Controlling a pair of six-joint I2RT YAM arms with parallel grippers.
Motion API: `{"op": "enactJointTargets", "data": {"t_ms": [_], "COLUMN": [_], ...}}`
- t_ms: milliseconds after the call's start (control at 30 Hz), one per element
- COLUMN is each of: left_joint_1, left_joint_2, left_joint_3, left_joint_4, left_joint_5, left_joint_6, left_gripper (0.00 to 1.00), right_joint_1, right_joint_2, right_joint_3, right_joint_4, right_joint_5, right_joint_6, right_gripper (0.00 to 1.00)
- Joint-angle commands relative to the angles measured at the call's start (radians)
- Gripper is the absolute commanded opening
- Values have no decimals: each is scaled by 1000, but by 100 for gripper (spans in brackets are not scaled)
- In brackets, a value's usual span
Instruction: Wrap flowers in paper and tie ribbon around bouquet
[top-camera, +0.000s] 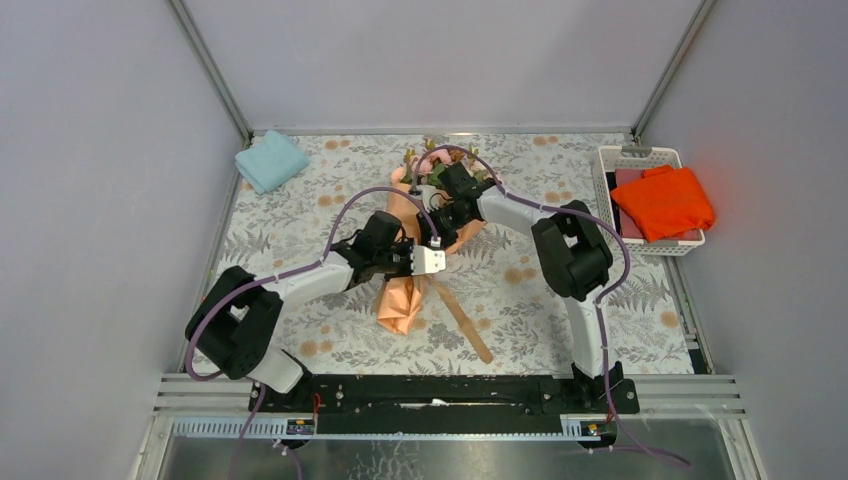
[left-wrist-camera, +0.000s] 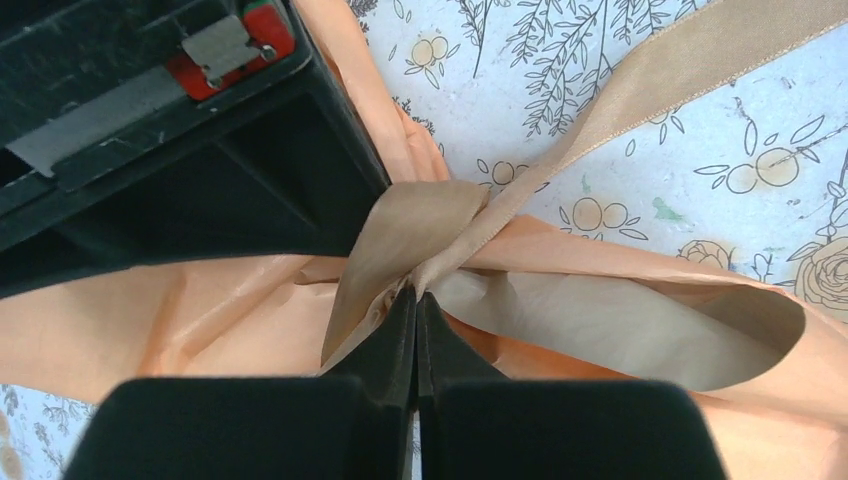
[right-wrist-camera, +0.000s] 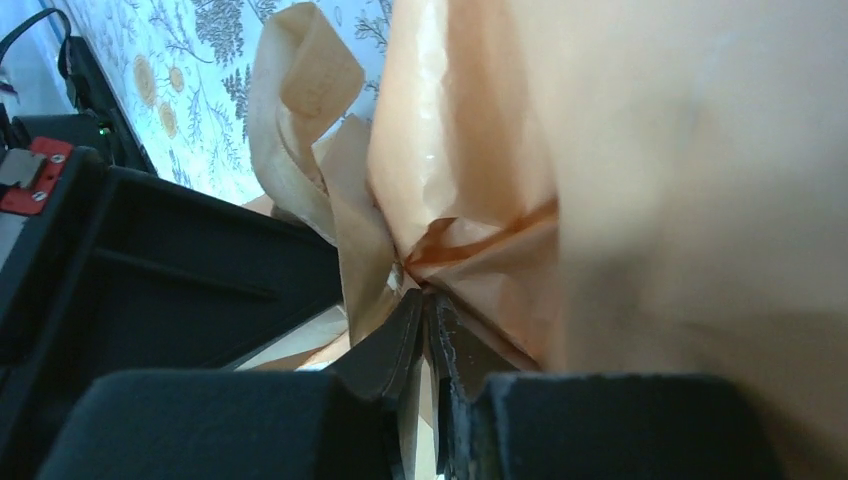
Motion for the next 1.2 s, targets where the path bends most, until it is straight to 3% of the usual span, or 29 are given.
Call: {"op": "enactJointTargets", "data": {"t_ms": [0,133,500,800,933,1033,1167], "left_joint_1": [6,10,41,63,85,122,136], "left_joint_2": [-7,-16,-40,-25,-45,-81,-70], "left_joint_3": [-22,-30,-11,-33,-8,44,69], "left_joint_4": [62,54,-3,-17,-64,-138,-217], "left_joint_5": [21,24,122,122,154,256,250], "left_joint_6": [-4,-4,-17,50,50,32,85], "left_gripper": [5,16,13,20,30,38,42], "right_joint_1": [7,8,8,8,5,2,2], "right_joint_2": [-10,-23,-27,-13,-24,-34,-35], "right_joint_3": [9,-22,-97,-142,-166,-183,-207], "right_joint_4": [-19,30,178,296,341,369,438], "right_joint_5": [-145,-211,-308,-306,-344,-356,-368], "right_joint_6": [-74,-69,-30,40,64,85,135], "right_gripper": [14,15,21,28,29,30,31]}}
